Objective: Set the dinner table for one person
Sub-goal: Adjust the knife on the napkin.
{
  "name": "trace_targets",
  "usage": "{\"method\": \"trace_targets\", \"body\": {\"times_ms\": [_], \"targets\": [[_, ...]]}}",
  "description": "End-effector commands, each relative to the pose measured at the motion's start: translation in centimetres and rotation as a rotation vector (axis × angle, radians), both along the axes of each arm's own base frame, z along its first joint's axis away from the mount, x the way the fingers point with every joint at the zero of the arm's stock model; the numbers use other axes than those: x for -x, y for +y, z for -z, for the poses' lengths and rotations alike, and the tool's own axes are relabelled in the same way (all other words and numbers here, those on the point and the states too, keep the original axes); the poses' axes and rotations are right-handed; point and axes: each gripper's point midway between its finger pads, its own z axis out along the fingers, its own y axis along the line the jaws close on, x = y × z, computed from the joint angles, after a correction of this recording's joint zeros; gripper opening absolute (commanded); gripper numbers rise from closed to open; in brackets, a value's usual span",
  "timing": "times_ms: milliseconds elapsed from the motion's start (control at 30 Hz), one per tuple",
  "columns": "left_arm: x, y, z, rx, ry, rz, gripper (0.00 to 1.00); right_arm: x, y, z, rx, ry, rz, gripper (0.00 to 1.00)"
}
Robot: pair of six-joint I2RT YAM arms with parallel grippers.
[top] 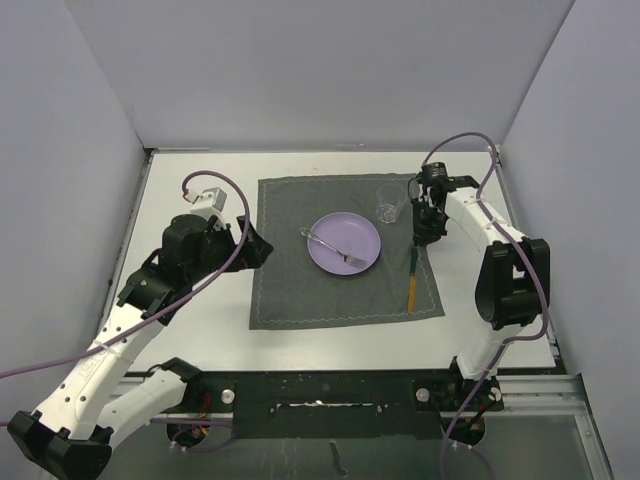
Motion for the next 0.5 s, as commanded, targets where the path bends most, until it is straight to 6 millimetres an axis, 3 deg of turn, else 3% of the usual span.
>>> {"method": "trace_targets", "body": {"times_ms": [0,467], "targets": [[-0.1,0.1,-1.0,0.016,-0.03,-0.005,0.86,-0.3,0.4,1.1,-0.018,-0.002,-0.008,0.16],[-0.3,0.5,0.4,-0.02,-0.01,-0.019,0.86,-0.6,0.3,5.8,-0.016,0.075,-0.006,0.21]]}}
